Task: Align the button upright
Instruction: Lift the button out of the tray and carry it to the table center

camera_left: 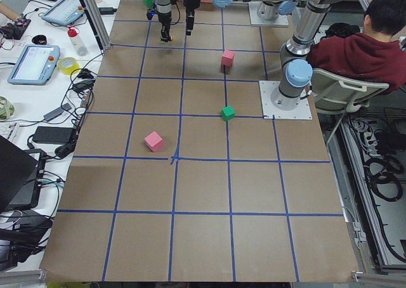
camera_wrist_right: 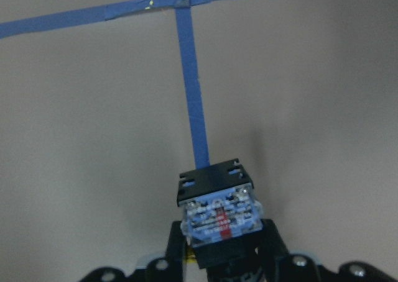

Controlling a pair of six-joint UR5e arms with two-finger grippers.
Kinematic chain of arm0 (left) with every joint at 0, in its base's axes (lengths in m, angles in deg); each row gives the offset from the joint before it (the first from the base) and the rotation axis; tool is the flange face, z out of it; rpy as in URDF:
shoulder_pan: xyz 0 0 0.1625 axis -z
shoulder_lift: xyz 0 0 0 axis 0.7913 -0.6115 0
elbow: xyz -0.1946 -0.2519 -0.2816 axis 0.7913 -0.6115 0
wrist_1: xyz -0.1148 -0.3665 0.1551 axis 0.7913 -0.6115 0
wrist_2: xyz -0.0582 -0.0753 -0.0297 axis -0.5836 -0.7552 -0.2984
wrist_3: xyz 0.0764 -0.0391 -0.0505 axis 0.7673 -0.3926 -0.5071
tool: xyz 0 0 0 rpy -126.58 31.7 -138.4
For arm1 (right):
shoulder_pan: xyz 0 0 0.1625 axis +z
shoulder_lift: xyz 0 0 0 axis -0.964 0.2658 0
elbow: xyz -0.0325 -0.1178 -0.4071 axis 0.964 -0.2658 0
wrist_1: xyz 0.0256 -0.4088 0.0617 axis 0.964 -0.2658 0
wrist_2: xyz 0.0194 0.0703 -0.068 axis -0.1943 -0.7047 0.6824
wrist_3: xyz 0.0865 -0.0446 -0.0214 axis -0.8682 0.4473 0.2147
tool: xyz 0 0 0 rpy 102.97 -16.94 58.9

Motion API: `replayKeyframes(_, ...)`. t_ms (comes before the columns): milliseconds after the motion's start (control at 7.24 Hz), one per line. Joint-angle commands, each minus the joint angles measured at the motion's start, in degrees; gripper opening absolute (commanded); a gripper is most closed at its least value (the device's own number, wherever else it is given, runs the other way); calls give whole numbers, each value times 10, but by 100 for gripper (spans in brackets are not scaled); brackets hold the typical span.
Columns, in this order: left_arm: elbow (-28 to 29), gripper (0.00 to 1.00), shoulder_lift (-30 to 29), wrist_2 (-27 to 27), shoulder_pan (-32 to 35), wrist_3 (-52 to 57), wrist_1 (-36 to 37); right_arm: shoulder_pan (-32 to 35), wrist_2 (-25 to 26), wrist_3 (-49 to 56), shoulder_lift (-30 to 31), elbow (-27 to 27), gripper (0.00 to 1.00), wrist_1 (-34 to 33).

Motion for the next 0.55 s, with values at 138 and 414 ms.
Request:
replayKeyframes(138, -107, 100, 12, 3, 2, 6, 188, 14, -14, -18, -15, -1, 0, -7)
replayKeyframes(414, -137, 100, 26, -1, 6, 18, 235, 16, -15, -17, -19, 0, 40, -8)
